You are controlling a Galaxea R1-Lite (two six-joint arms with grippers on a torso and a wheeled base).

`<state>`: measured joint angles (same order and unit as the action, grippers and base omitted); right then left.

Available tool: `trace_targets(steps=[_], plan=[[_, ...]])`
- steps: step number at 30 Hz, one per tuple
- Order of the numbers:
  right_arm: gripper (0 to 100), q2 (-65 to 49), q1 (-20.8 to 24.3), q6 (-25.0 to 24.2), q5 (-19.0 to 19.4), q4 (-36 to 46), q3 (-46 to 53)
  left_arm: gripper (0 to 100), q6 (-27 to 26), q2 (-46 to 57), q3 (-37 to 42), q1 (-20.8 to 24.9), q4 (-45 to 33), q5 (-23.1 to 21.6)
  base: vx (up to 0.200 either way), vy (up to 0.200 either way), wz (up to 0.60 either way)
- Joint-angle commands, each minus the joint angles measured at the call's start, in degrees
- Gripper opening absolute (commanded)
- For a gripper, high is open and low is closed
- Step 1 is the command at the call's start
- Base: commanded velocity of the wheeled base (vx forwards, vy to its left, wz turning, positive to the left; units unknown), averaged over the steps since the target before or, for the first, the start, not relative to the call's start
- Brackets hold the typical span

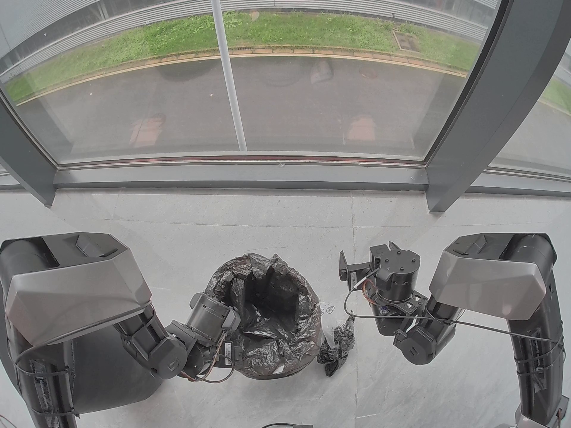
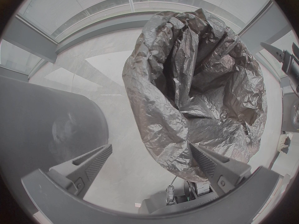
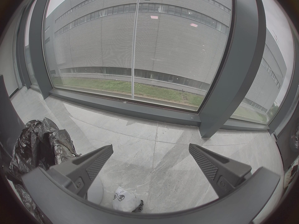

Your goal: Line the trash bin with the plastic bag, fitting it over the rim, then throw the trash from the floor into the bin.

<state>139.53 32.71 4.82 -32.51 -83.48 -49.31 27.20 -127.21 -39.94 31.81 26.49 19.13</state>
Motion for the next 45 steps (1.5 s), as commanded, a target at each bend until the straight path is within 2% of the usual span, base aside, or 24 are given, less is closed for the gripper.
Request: trace_targets(steps=[1,14,18,20,21,24,29,30,32,33,34,35,38,42,45], plan=[[100,0.21,-0.01,0.02,-0.01,-0.01,0.00,100,0.05,-1.11,0.74,0.54,0.67,-0.05,0.000,0.000,0.00],[100,1.18,-0.01,0.02,-0.01,-0.01,-0.35,100,-0.13,0.12,6.71,1.94,9.90,-0.58,0.000,0.000,0.00],[100,1.18,-0.01,0.02,-0.01,-0.01,-0.35,100,0.31,3.99,11.28,3.97,20.09,-2.25,0.000,0.000,0.00],[100,1.18,-0.01,0.02,-0.01,-0.01,-0.35,100,0.22,5.30,12.69,4.23,22.64,-2.52,0.000,0.000,0.00],[100,1.27,-0.01,0.02,-0.01,-0.01,-0.35,100,0.22,7.59,14.71,4.49,26.60,-2.60,0.000,0.000,0.00],[100,1.18,-0.01,0.02,-0.01,-0.01,-0.35,100,0.22,12.07,17.44,4.41,30.29,-2.60,0.000,0.000,0.00],[100,1.27,0.16,0.19,0.08,0.34,0.53,100,0.66,24.55,20.16,0.27,31.17,-2.60,0.000,0.000,0.00],[100,0.83,0.16,1.69,0.08,0.78,0.97,100,0.31,29.91,20.07,-2.63,30.81,-2.87,0.000,0.000,0.00],[100,0.04,-0.01,5.20,0.26,0.60,1.85,100,-0.39,34.48,20.07,-5.09,30.46,-4.19,0.000,0.000,0.00],[100,0.04,-0.01,5.20,0.26,0.60,1.85,100,-0.39,34.48,20.07,-5.09,30.46,-4.19,0.000,0.000,0.00],[100,-2.60,-0.45,9.60,0.34,0.86,3.08,100,-1.80,39.67,20.34,-7.72,29.67,-6.38,0.000,0.000,0.00],[100,-3.65,-0.63,10.65,0.34,1.13,3.34,100,-2.15,41.08,20.34,-8.51,29.14,-6.91,0.000,0.000,0.00],[100,-6.73,-0.63,13.29,0.34,8.16,2.20,100,-2.41,44.77,19.19,-11.06,25.28,-8.05,0.000,0.000,0.00],[100,-10.60,-0.54,13.11,0.34,25.91,-4.30,100,-4.43,48.11,17.52,-13.61,21.06,-8.23,0.000,0.000,0.00],[100,-10.69,-0.63,11.09,0.26,38.83,-11.86,100,-5.75,49.87,17.08,-15.63,19.21,-8.14,0.000,0.000,0.00]])
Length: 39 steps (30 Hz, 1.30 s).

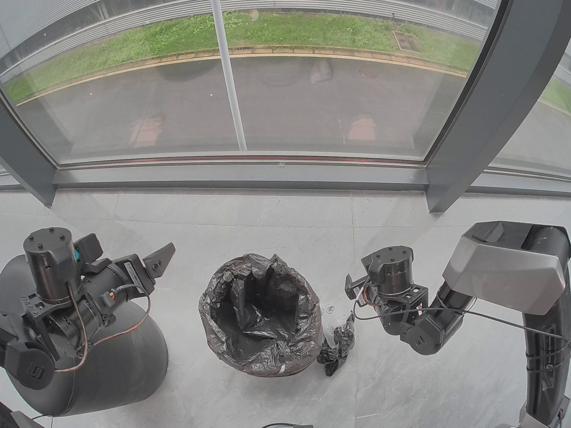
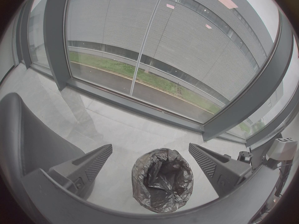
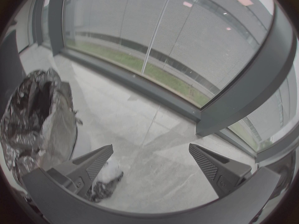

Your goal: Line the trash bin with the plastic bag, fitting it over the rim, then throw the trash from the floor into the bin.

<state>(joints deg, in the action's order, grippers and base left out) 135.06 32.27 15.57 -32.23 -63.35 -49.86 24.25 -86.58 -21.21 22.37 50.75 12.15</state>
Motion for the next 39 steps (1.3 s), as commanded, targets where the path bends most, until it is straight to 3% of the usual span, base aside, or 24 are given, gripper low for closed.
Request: trace_targets(steps=[1,7,14,17,31,39], plan=[[100,-6.12,-0.19,0.08,-0.02,19.94,-12.28,100,-2.98,9.41,-1.82,-6.37,-5.13,-1.17,0.000,0.000,0.00],[100,-0.06,-0.98,-11.35,-0.11,50.00,-36.45,100,-4.30,12.31,-7.62,-12.35,-14.80,-1.17,0.000,0.000,0.00],[100,7.67,-1.33,-18.91,0.15,70.30,-54.64,100,-4.30,11.96,-8.58,-13.76,-17.79,-1.26,0.000,0.000,0.00],[100,10.93,-1.33,-19.26,0.68,72.76,-58.25,100,-4.21,11.78,-8.67,-13.76,-17.97,-1.26,0.000,0.000,0.00],[100,16.46,-5.81,-16.36,15.88,74.43,-63.87,100,-3.59,9.76,-8.06,-15.78,-17.97,-6.18,0.000,0.000,0.00],[100,17.61,-6.08,-14.07,21.42,74.87,-64.13,100,-2.27,8.18,-7.97,-15.87,-17.79,-6.18,0.000,0.000,0.00]])
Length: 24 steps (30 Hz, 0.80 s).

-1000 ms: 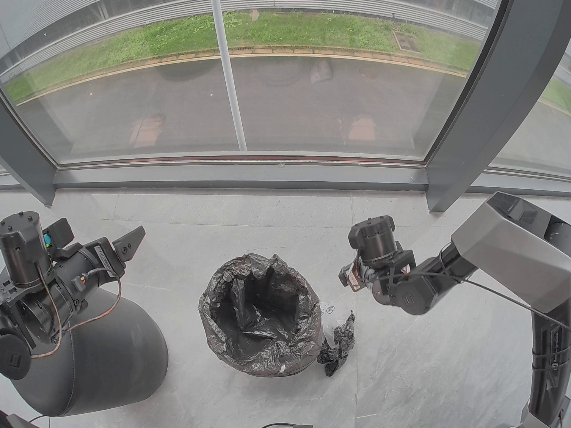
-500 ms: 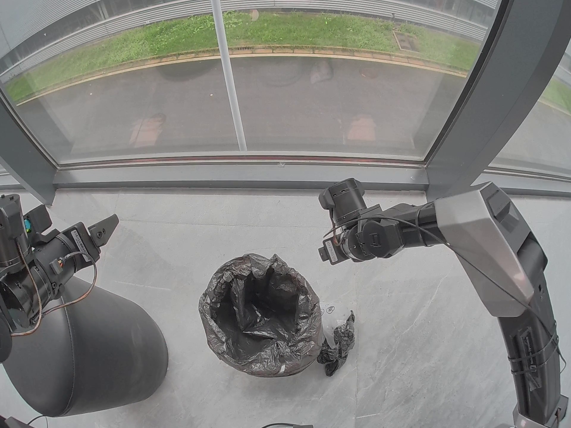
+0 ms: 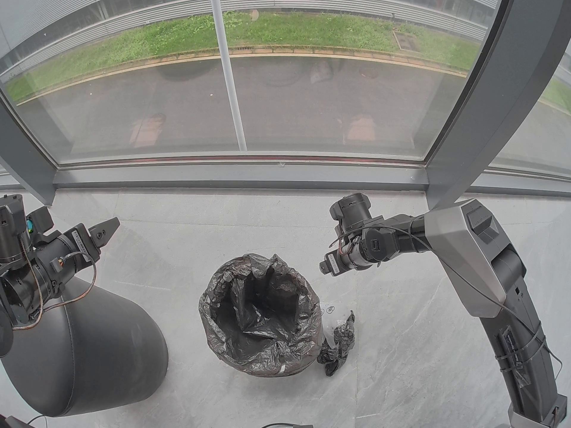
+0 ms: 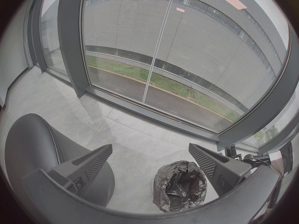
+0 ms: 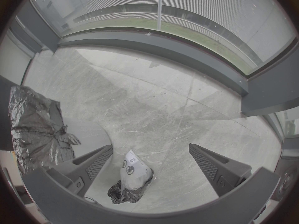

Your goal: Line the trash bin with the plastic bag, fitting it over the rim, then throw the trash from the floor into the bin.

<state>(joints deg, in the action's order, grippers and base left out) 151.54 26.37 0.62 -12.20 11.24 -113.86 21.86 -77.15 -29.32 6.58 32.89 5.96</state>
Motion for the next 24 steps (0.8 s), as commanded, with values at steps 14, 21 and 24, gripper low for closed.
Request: trace_targets(steps=[14,21,24], plan=[[100,7.63,-0.18,5.27,9.83,17.85,-0.73,100,0.73,-3.62,0.14,-0.17,0.33,0.02,0.000,0.000,0.00],[100,14.66,-0.18,4.74,10.71,21.10,-0.73,100,1.08,-5.55,0.23,-0.08,0.42,0.02,0.000,0.000,0.00],[100,17.74,-0.18,3.07,10.71,21.10,-0.73,100,1.08,-5.55,0.31,-0.08,0.51,0.02,0.000,0.000,0.00]])
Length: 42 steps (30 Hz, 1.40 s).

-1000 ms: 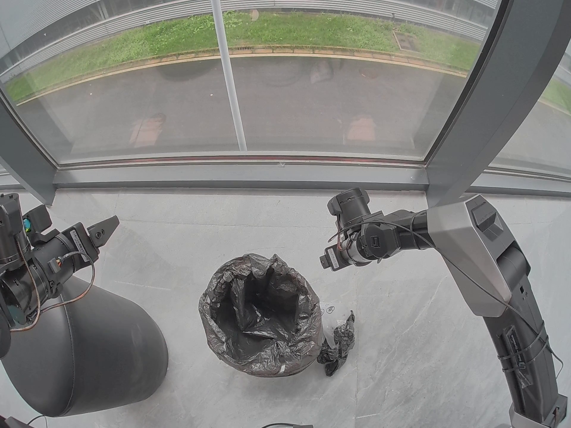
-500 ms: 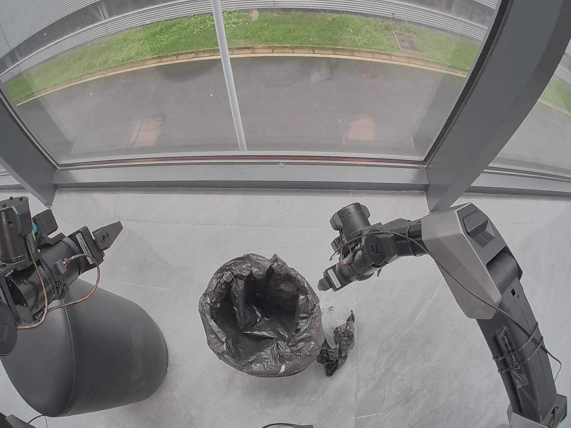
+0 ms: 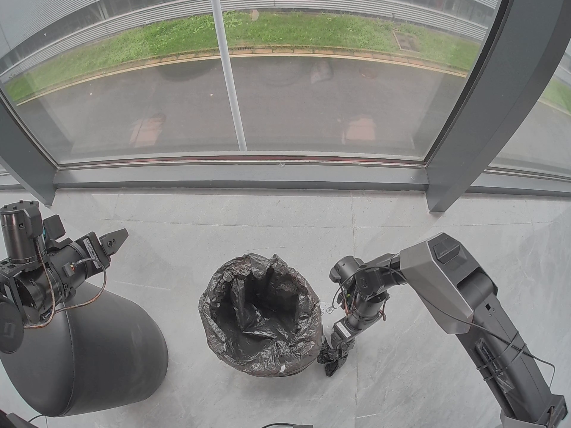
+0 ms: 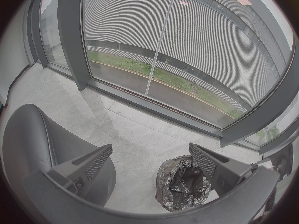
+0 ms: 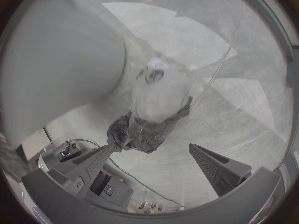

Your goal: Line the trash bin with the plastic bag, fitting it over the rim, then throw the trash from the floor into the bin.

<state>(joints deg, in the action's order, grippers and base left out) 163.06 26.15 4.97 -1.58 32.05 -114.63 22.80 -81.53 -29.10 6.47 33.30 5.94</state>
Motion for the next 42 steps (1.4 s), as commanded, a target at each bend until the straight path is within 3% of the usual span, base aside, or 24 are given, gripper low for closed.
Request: trace_targets(steps=[1,5,10,16,30,42], plan=[[100,7.27,0.04,-2.51,0.00,0.29,0.04,100,0.14,-1.17,0.10,0.03,0.09,0.04,0.000,0.000,0.00],[100,10.61,-0.22,-6.29,-0.09,2.58,0.04,100,0.23,-1.26,0.18,0.12,0.09,0.04,0.000,0.000,0.00],[100,9.82,-1.89,-6.91,0.00,7.68,0.04,100,0.32,-1.53,0.53,0.47,0.18,0.04,0.000,0.000,0.00],[100,4.55,-2.33,-11.74,0.18,5.39,0.04,100,0.41,-1.26,0.71,0.65,0.18,0.04,0.000,0.000,0.00],[100,0.33,0.22,-13.24,0.18,4.43,0.04,100,0.41,-1.44,0.97,0.82,0.27,0.04,0.000,0.000,0.00],[100,2.52,3.21,-14.38,-2.90,-6.03,0.04,100,0.41,-1.88,1.06,0.82,0.36,0.04,0.000,0.000,0.00]])
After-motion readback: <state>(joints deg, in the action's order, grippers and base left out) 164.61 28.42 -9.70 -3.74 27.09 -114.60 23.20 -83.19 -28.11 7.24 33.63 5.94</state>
